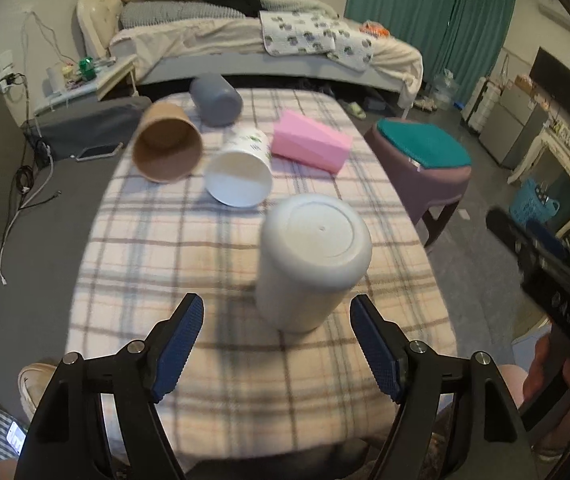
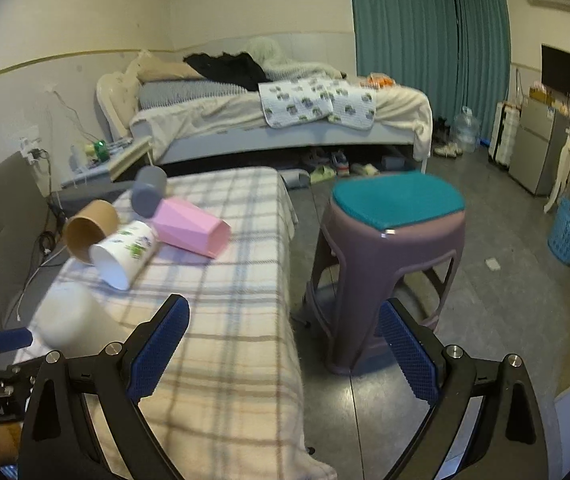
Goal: Flip cup upside down
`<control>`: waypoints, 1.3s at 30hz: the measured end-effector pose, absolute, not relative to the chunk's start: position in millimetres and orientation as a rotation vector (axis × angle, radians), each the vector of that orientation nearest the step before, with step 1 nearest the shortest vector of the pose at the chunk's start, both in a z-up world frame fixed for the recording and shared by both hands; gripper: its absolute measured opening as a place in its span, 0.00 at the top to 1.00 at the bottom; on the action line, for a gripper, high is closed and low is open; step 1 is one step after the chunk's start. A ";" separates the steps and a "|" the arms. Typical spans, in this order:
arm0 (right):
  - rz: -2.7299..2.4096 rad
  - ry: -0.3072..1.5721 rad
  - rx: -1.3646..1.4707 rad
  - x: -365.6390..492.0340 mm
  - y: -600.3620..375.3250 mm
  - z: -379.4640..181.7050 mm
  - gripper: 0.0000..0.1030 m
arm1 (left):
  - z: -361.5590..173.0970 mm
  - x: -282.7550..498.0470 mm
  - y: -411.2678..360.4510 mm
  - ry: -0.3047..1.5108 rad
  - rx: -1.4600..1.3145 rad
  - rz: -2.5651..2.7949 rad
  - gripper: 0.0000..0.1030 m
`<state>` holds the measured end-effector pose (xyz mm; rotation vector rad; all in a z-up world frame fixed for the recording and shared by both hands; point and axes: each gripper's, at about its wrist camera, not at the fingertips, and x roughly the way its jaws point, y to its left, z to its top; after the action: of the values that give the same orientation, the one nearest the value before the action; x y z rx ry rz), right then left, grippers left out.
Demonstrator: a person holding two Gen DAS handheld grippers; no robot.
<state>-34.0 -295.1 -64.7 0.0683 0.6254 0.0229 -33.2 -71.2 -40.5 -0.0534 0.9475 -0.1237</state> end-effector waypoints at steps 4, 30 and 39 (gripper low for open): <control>0.055 0.607 0.073 -68.6 -278.5 -57.7 0.07 | -20.5 -56.6 -54.8 0.838 -0.045 -0.123 0.17; 0.063 0.511 0.030 -115.0 -227.8 -55.6 0.00 | -19.9 -110.5 -21.3 0.534 0.031 0.023 0.04; 0.069 0.506 0.029 -113.9 -228.5 -57.0 0.00 | -21.3 -109.7 -21.0 0.538 0.030 0.034 0.04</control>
<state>-113.9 -228.5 -57.0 0.0295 0.5057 0.0687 -109.7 -21.0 -21.3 0.0303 0.5377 0.0342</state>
